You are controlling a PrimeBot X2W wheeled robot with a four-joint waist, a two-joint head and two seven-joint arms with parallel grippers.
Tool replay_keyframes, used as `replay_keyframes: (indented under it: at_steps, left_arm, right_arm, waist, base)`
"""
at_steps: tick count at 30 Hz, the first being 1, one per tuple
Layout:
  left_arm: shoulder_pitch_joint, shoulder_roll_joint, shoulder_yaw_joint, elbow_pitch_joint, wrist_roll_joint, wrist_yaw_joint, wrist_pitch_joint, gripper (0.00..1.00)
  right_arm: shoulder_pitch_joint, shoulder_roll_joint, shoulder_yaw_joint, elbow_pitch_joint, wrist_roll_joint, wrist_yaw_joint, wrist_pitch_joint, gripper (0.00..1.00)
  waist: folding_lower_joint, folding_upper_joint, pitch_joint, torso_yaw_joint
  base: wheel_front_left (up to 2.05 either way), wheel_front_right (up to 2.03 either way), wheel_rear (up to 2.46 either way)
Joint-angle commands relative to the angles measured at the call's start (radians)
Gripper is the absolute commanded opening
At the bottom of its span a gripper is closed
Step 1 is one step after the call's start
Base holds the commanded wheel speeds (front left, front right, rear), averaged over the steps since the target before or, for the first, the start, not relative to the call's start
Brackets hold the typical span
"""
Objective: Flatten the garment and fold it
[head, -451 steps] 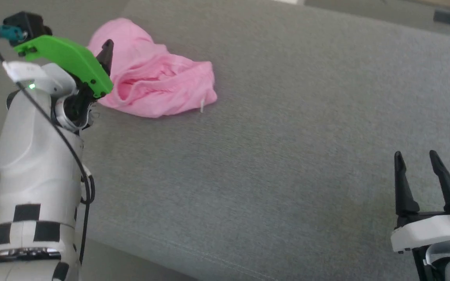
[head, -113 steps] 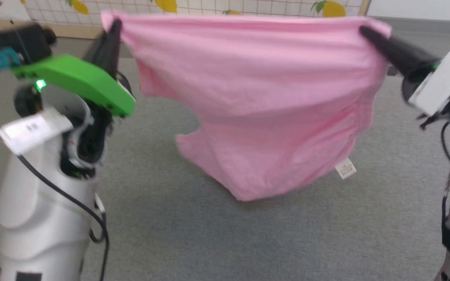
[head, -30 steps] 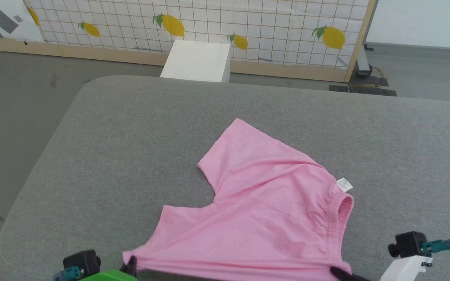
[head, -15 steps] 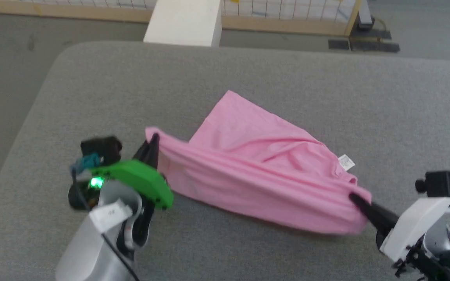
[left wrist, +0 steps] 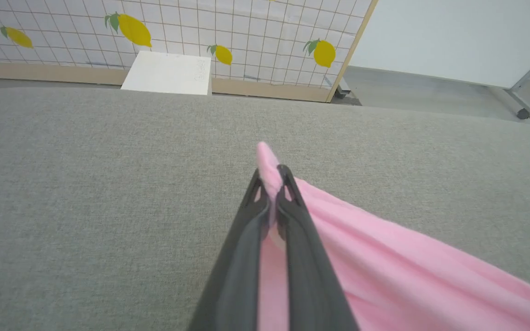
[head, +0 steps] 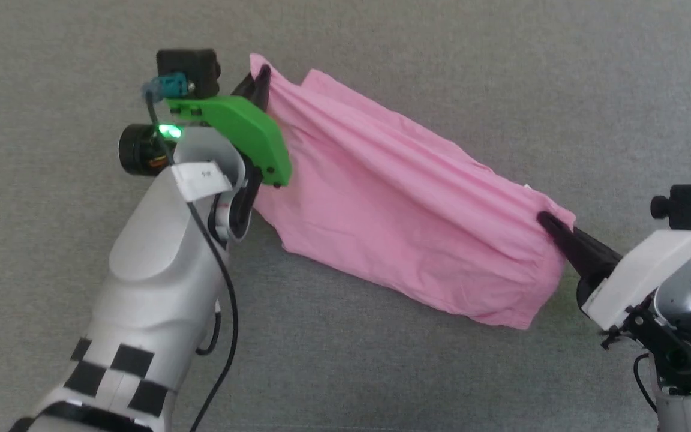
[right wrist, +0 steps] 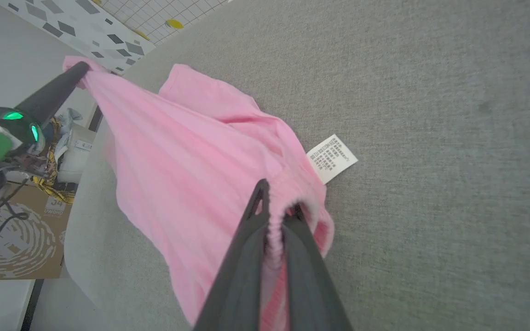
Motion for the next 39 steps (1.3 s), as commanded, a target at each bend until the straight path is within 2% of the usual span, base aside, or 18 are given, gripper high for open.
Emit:
replay_keyframes:
  at_steps: [1,13,14,15,16,17,23,29,35,39]
  left_arm:
    - [-0.040,-0.005,-0.004,0.034,0.011,-0.006,0.000,0.00]
    - [-0.209,-0.047,-0.039,0.276,0.022,-0.046,-0.036,0.00]
    - [-0.214,-0.049,-0.039,0.298,0.019,-0.046,-0.034,0.00]
    - [-0.218,-0.051,-0.037,0.312,0.015,-0.044,-0.034,0.01]
    - [-0.223,-0.053,-0.033,0.328,0.010,-0.041,-0.038,0.40]
    - [-0.225,-0.054,-0.034,0.342,0.010,-0.040,-0.039,1.00]
    - [-0.242,-0.058,-0.024,0.397,-0.002,-0.039,-0.088,1.00]
    - [-0.251,-0.043,-0.014,0.411,-0.011,-0.069,-0.196,1.00]
    - [-0.198,-0.005,-0.021,0.324,0.001,-0.111,-0.298,1.00]
    - [-0.101,0.053,-0.024,0.182,0.041,-0.104,-0.333,1.00]
  right_arm:
    - [-0.022,-0.002,0.005,0.007,0.012,-0.001,-0.010,0.00]
    - [-0.057,-0.020,0.057,0.034,0.048,-0.001,-0.041,0.00]
    - [-0.058,-0.019,0.060,0.037,0.051,-0.001,-0.045,0.25]
    - [-0.060,-0.020,0.066,0.037,0.053,-0.001,-0.048,0.80]
    - [-0.059,-0.021,0.073,0.038,0.058,-0.001,-0.050,1.00]
    - [-0.058,-0.021,0.076,0.039,0.062,-0.001,-0.054,1.00]
    - [-0.033,-0.033,0.080,0.025,0.076,-0.001,-0.082,1.00]
    - [0.046,-0.028,0.042,-0.040,0.009,-0.001,-0.119,1.00]
    - [0.131,-0.009,0.007,-0.123,-0.209,-0.001,-0.116,1.00]
    - [0.200,0.025,0.011,-0.172,-0.393,-0.001,-0.080,1.00]
  waist:
    - [0.0000,-0.0001,0.088,-0.053]
    - [0.0000,-0.0001,0.163,-0.110]
    - [0.0000,-0.0001,0.164,-0.113]
    - [0.0000,-0.0001,0.164,-0.115]
    - [0.0000,-0.0001,0.162,-0.117]
    - [0.0000,-0.0001,0.160,-0.117]
    - [0.0000,-0.0001,0.119,-0.104]
    - [0.0000,-0.0001,0.007,-0.070]
    - [0.0000,-0.0001,-0.085,-0.050]
    - [0.0000,-0.0001,-0.131,-0.041]
  base:
    - [0.00,0.00,0.00]
    - [0.00,0.00,0.00]
    - [0.00,0.00,0.00]
    - [0.00,0.00,0.00]
    - [0.00,0.00,0.00]
    - [0.00,0.00,0.00]
    - [0.00,0.00,0.00]
    - [0.00,0.00,0.00]
    - [0.00,0.00,0.00]
    - [0.00,0.00,0.00]
